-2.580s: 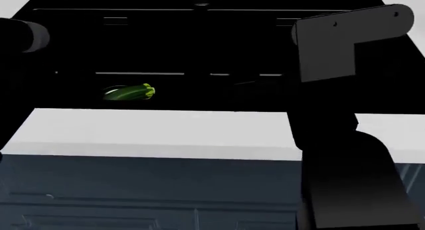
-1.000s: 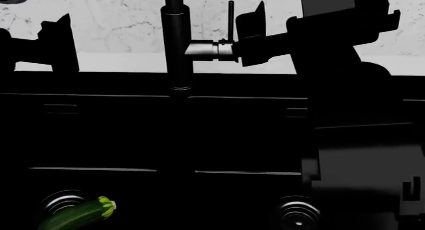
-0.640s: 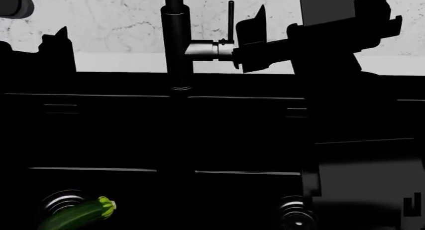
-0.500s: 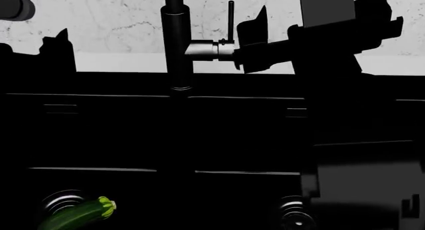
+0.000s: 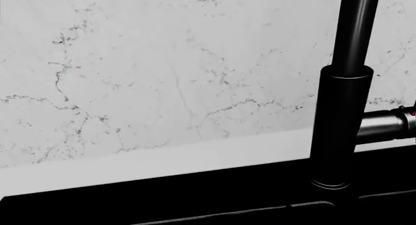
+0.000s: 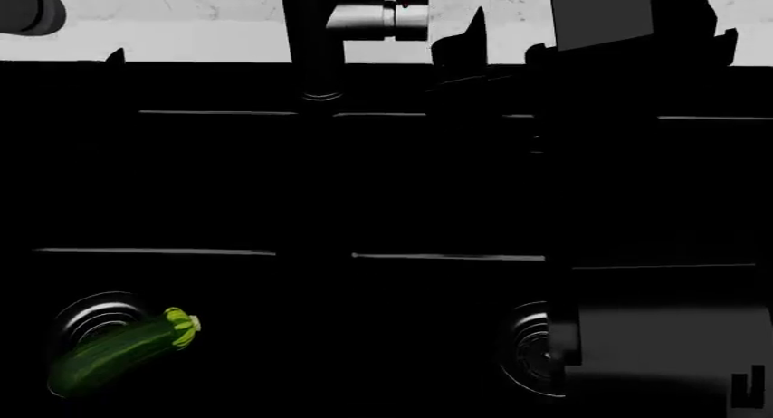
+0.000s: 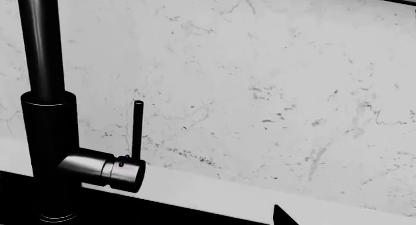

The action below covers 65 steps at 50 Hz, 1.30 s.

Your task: Pick the zucchini from the sink and place it on the plate located on the counter

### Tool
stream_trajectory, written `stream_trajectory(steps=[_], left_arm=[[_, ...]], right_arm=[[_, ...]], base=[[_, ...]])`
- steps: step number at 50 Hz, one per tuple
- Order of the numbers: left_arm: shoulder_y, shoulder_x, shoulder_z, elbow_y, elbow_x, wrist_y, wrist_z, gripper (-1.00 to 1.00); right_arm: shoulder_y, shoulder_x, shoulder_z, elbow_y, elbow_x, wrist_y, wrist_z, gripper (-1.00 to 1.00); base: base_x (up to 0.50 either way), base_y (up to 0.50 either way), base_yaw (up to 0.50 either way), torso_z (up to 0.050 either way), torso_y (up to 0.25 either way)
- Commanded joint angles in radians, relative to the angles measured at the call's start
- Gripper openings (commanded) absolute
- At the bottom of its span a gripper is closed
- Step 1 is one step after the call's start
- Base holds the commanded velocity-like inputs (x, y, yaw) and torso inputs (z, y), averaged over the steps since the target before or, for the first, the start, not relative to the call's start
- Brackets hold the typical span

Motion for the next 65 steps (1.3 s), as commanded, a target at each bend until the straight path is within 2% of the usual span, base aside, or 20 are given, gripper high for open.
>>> stream_trajectory(steps=[1, 8, 13, 14, 15, 16, 18, 20, 22, 27, 33, 38, 41, 42, 50, 53, 57, 60, 65], left_arm=[[0.001, 0.005, -0.008, -0.001, -0.001, 0.018, 0.012, 1.0], [-0.026, 0.001, -0.006, -0.018, -0.017, -0.023, 0.027, 1.0], [-0.109, -0.049, 0.06, -0.064, -0.052, -0.154, 0.082, 1.0], [-0.127, -0.079, 0.115, -0.082, -0.048, -0.173, 0.083, 1.0], [-0.145, -0.084, 0.102, -0.119, -0.088, -0.189, 0.11, 1.0], [-0.156, -0.096, 0.112, -0.139, -0.111, -0.19, 0.088, 1.0], [-0.194, -0.156, 0.154, -0.198, -0.315, -0.19, -0.019, 1.0], [-0.251, -0.221, 0.178, -0.298, -0.615, -0.19, -0.214, 1.0], [-0.283, -0.246, 0.194, -0.347, -0.786, -0.189, -0.291, 1.0], [-0.373, -0.29, 0.284, -0.499, -0.984, -0.187, -0.355, 1.0], [-0.453, -0.325, 0.433, -0.617, -1.099, -0.183, -0.366, 1.0], [-0.511, -0.346, 0.601, -0.693, -1.125, -0.18, -0.286, 1.0], [-0.545, -0.341, 0.68, -0.742, -1.089, -0.139, -0.19, 1.0], [-0.557, -0.34, 0.751, -0.747, -1.059, -0.132, -0.133, 1.0], [-0.621, -0.313, 0.998, -0.826, -0.949, -0.086, 0.077, 1.0], [-0.631, -0.297, 1.035, -0.863, -0.928, -0.056, 0.124, 1.0], [-0.639, -0.246, 1.155, -0.971, -0.853, 0.019, 0.249, 1.0], [-0.64, -0.23, 1.178, -1.003, -0.839, 0.041, 0.284, 1.0], [-0.641, -0.156, 1.277, -1.16, -0.756, 0.143, 0.396, 1.0]], right_arm=[[-0.001, -0.003, -0.002, 0.004, -0.002, -0.005, -0.004, 1.0], [0.001, 0.0, -0.003, 0.008, 0.002, -0.008, 0.0, 1.0], [0.002, 0.001, -0.004, 0.014, 0.006, -0.011, 0.003, 1.0], [0.002, 0.001, -0.005, 0.019, 0.007, -0.014, 0.003, 1.0], [0.003, 0.001, -0.005, 0.022, 0.008, -0.015, 0.004, 1.0], [0.003, 0.002, -0.005, 0.023, 0.008, -0.015, 0.004, 1.0], [0.004, 0.003, -0.006, 0.019, 0.01, -0.012, 0.004, 1.0], [0.004, 0.003, -0.005, 0.019, 0.011, -0.011, 0.006, 1.0], [0.004, 0.003, -0.007, 0.024, 0.012, -0.014, 0.008, 1.0], [0.004, 0.003, -0.013, 0.024, 0.015, -0.012, 0.009, 1.0], [0.004, 0.003, -0.016, 0.029, 0.019, -0.013, 0.01, 1.0], [0.003, 0.005, -0.018, 0.033, 0.022, -0.018, 0.012, 1.0], [0.001, 0.004, -0.028, 0.044, 0.022, -0.026, 0.014, 1.0], [0.0, 0.005, -0.03, 0.041, 0.023, -0.022, 0.013, 1.0], [0.0, 0.005, -0.032, 0.04, 0.031, -0.019, 0.014, 1.0], [-0.002, 0.005, -0.038, 0.032, 0.033, -0.015, 0.014, 1.0], [-0.003, 0.006, -0.04, 0.024, 0.038, -0.008, 0.012, 1.0], [-0.001, 0.008, -0.039, 0.029, 0.04, -0.011, 0.014, 1.0], [-0.002, 0.009, -0.041, 0.029, 0.043, -0.011, 0.016, 1.0]], base=[[0.0, 0.0, 0.0, 0.0, -0.25], [0.0, 0.0, 0.0, 0.001, -0.107], [0.0, 0.0, 0.0, 0.0, 0.0], [0.0, 0.0, 0.0, 0.0, 0.0], [0.0, 0.0, 0.0, 0.0, 0.0], [0.0, 0.0, 0.0, 0.0, 0.0], [0.0, 0.0, 0.0, 0.0, 0.0], [0.0, 0.0, 0.0, 0.0, 0.0], [0.0, 0.0, 0.0, 0.0, 0.0], [0.0, 0.0, 0.0, 0.0, 0.0], [0.0, 0.0, 0.0, 0.0, 0.0], [0.0, 0.0, 0.0, 0.0, 0.0], [0.0, 0.0, 0.0, 0.0, 0.0], [0.0, 0.0, 0.0, 0.0, 0.0], [0.0, 0.0, 0.0, 0.0, 0.0], [0.0, 0.0, 0.0, 0.0, 0.0], [0.0, 0.0, 0.0, 0.0, 0.0], [0.0, 0.0, 0.0, 0.0, 0.0], [0.0, 0.0, 0.0, 0.0, 0.0]])
